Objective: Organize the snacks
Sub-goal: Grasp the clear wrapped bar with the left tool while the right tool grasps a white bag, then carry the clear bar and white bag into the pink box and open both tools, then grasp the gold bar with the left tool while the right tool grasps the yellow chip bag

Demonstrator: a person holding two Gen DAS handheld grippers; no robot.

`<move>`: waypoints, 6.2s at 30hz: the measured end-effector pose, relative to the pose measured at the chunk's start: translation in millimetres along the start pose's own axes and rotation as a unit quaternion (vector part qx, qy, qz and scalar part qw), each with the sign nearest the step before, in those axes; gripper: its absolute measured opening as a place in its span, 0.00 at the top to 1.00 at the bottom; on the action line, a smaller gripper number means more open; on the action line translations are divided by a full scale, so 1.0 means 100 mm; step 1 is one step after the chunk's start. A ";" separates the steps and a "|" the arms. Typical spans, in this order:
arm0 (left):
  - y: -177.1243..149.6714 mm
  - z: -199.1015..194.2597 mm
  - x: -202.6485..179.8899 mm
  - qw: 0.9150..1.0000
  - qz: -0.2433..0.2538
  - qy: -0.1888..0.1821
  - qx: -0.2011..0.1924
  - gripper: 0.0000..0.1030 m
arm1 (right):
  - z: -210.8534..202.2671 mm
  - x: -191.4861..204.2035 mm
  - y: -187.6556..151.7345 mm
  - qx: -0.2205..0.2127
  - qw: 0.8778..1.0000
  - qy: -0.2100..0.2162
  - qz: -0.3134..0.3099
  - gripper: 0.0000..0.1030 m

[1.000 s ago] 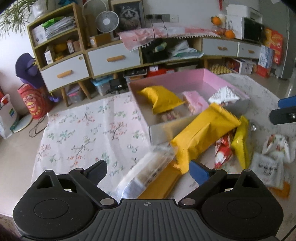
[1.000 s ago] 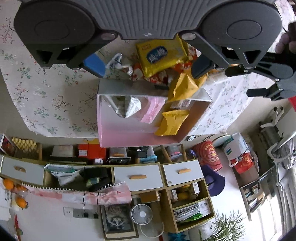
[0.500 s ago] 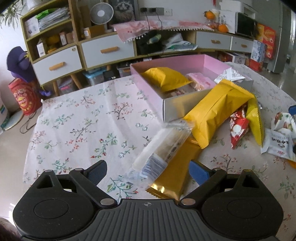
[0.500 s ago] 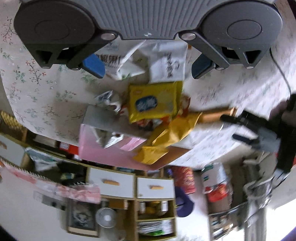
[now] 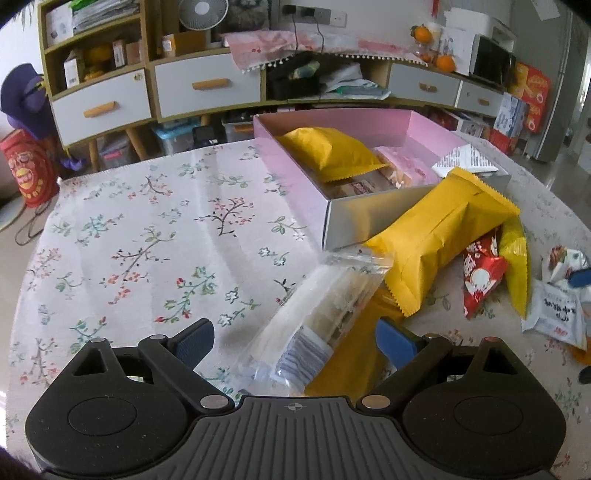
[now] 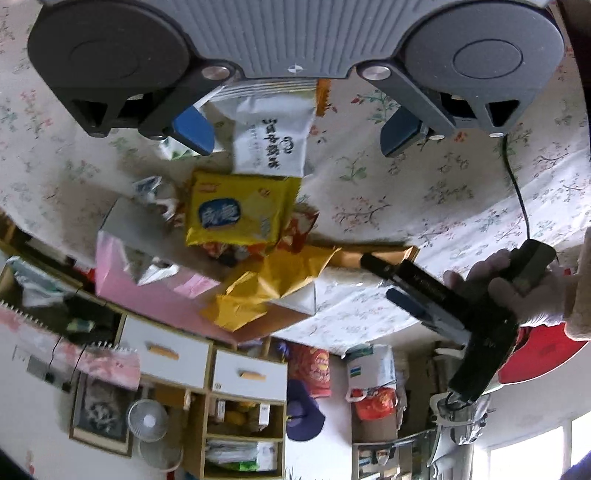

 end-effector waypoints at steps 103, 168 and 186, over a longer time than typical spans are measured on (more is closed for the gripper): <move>1.54 0.32 -0.82 0.995 -0.092 -0.029 -0.022 0.84 | 0.28 -1.28 1.09 -0.067 0.973 -0.089 0.200 0.79; 0.57 -0.59 -0.78 0.997 -0.048 0.054 0.000 0.05 | -0.36 -0.60 0.80 -0.053 0.975 -0.081 0.201 0.27; 0.03 -0.40 -0.65 0.998 -0.061 0.028 0.000 0.05 | -0.15 -0.38 0.46 -0.044 0.978 -0.078 0.190 0.24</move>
Point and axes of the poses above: each gripper's, at about its wrist camera, not at the fingertips, and z roughly the way its jaws point, x to its left, y to its top, the point moved 3 cm from there along z, roughly the way its jaws point, and after that the axes turned 11 degrees about x, right-handed, at the moved point
